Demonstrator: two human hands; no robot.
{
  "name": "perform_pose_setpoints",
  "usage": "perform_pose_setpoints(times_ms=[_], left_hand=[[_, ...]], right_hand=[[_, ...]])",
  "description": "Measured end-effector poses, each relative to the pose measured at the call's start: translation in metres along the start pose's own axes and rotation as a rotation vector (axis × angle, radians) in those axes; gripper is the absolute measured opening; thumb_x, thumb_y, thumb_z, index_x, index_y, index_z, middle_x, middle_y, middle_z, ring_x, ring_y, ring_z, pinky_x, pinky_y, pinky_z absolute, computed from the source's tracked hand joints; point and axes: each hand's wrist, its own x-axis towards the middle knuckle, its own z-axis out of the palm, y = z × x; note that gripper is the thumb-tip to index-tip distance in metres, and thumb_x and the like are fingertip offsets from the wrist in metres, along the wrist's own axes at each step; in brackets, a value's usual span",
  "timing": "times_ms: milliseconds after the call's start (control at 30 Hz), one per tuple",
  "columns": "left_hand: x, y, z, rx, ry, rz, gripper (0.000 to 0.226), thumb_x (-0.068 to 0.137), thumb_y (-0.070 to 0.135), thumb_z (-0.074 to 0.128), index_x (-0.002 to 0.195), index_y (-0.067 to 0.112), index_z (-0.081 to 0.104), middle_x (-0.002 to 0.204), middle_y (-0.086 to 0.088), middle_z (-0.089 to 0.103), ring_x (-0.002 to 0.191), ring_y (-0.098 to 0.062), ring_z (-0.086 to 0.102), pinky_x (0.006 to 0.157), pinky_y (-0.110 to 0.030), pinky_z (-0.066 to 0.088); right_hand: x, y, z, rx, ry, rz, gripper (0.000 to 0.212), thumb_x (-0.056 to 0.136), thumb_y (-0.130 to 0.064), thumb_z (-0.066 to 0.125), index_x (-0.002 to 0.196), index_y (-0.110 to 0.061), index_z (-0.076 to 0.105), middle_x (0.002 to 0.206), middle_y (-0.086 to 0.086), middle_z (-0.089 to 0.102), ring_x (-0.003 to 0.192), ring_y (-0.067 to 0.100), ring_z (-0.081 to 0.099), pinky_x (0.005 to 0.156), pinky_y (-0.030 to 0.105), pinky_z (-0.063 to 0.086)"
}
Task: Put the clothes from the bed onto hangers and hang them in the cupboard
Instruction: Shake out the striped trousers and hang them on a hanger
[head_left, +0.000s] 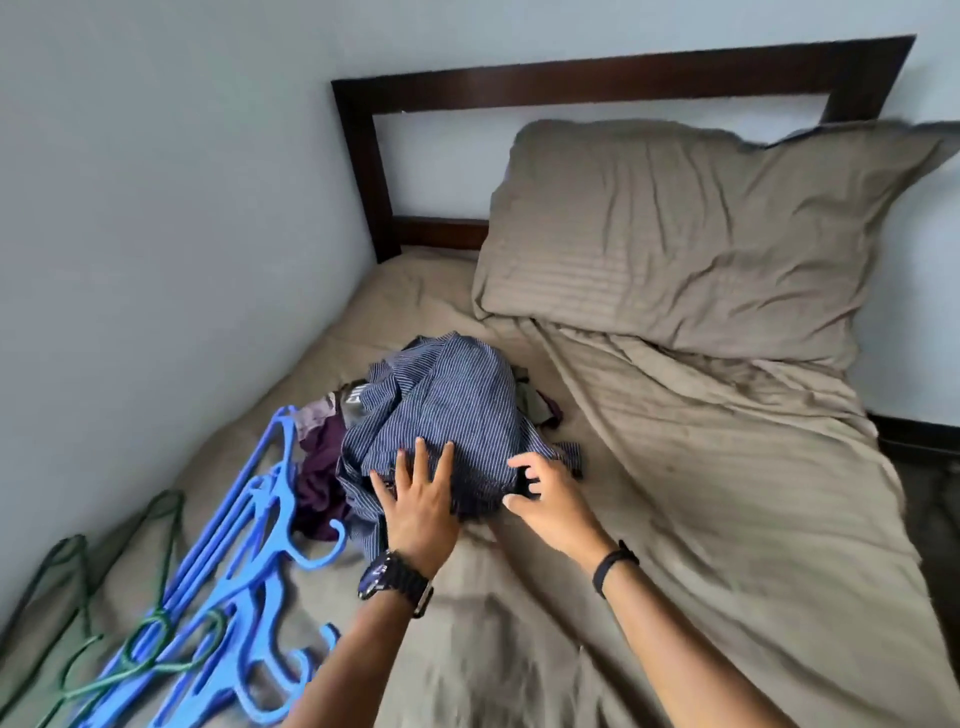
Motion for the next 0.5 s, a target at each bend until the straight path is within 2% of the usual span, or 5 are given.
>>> perform_pose_setpoints(times_ms=[133,300,367,433,500], left_hand=[[-0.003,-0.025,0.006,-0.199,-0.08,0.103,0.085,0.088,0.032,0.056,0.151,0.031,-0.002,0.16,-0.002,-0.006,0.146,-0.022,0.01,0.117,-0.05,0.014],[-0.009,-0.039,0.01,-0.389,0.018,0.168,0.078,0.086,0.031,0.061,0.15,0.02,0.018,0.154,-0.004,0.023,0.139,-0.025,0.029,0.113,-0.038,0.025],[-0.006,-0.042,0.005,-0.435,0.084,0.159,0.08,0.081,0.029,0.067,0.148,0.018,0.025,0.145,-0.006,0.032,0.13,-0.029,0.038,0.106,-0.041,0.034],[-0.005,-0.04,-0.002,-0.351,0.164,0.132,0.084,0.073,0.038,0.073,0.145,0.021,0.032,0.141,-0.009,0.035,0.124,-0.032,0.04,0.101,-0.047,0.036],[-0.003,-0.035,-0.006,-0.248,0.26,0.179,0.082,0.063,0.044,0.079,0.135,0.023,0.046,0.134,-0.013,0.045,0.118,-0.036,0.045,0.097,-0.052,0.037]], right_hand=[[0.011,-0.012,0.021,0.116,-0.106,0.121,0.053,0.082,-0.012,0.068,0.132,-0.023,0.051,0.129,0.006,0.049,0.118,0.017,0.048,0.104,0.026,0.037],[0.013,-0.014,0.022,0.407,0.023,0.169,0.036,0.087,-0.004,0.065,0.121,-0.001,0.058,0.097,0.001,0.058,0.09,0.011,0.054,0.073,0.014,0.041],[0.01,-0.021,0.018,0.451,0.042,0.158,0.027,0.086,-0.005,0.066,0.113,-0.006,0.061,0.09,0.003,0.057,0.078,0.011,0.054,0.062,0.016,0.04],[0.006,-0.028,0.012,0.491,0.089,0.148,0.019,0.085,-0.003,0.066,0.098,-0.016,0.06,0.091,0.007,0.056,0.076,0.014,0.053,0.058,0.018,0.04],[0.002,-0.033,0.003,0.53,0.146,0.113,0.023,0.084,0.002,0.063,0.089,-0.02,0.059,0.094,0.01,0.056,0.081,0.018,0.053,0.066,0.025,0.041]])
